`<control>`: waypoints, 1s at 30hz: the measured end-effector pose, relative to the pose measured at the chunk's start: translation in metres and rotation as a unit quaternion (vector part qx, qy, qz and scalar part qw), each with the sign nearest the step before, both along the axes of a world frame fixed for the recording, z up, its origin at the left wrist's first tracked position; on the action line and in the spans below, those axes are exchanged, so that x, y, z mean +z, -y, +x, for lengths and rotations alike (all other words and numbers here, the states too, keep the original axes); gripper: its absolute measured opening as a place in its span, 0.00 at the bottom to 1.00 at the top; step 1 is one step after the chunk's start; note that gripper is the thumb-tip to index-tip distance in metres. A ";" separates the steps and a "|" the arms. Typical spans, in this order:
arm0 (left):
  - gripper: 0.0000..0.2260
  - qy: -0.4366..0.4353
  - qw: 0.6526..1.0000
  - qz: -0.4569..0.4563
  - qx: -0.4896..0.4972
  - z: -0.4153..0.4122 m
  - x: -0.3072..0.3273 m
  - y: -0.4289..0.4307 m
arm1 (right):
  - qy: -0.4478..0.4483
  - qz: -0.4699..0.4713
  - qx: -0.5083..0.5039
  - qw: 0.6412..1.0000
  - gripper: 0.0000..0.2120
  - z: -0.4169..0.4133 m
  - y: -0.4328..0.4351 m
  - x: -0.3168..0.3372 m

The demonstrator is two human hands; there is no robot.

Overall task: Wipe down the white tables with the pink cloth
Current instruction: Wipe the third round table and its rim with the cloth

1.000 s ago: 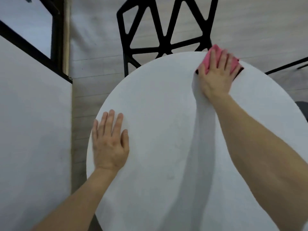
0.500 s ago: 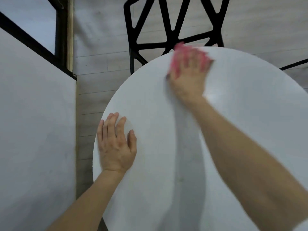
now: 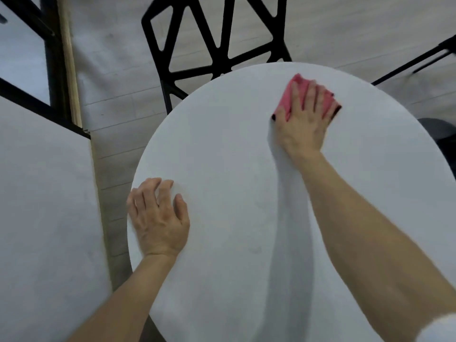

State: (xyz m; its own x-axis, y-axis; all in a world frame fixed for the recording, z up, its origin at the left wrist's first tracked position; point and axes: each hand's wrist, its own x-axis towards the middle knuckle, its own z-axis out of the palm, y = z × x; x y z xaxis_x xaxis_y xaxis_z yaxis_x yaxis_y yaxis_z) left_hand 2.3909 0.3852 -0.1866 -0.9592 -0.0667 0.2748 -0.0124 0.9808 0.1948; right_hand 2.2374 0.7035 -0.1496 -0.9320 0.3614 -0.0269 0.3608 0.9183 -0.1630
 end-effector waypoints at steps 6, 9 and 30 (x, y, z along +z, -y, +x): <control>0.14 -0.024 1.000 0.002 -0.019 -0.002 -0.005 0.003 | 0.021 -0.020 0.404 0.915 0.31 0.048 0.196 0.002; 0.13 -0.018 0.998 -0.019 -0.049 -0.003 -0.004 0.006 | -0.015 -0.039 0.348 0.937 0.31 0.049 0.132 -0.007; 0.51 0.276 0.888 -0.146 -0.337 -0.004 0.066 -0.117 | -0.011 -0.054 0.085 0.995 0.32 0.047 0.036 -0.003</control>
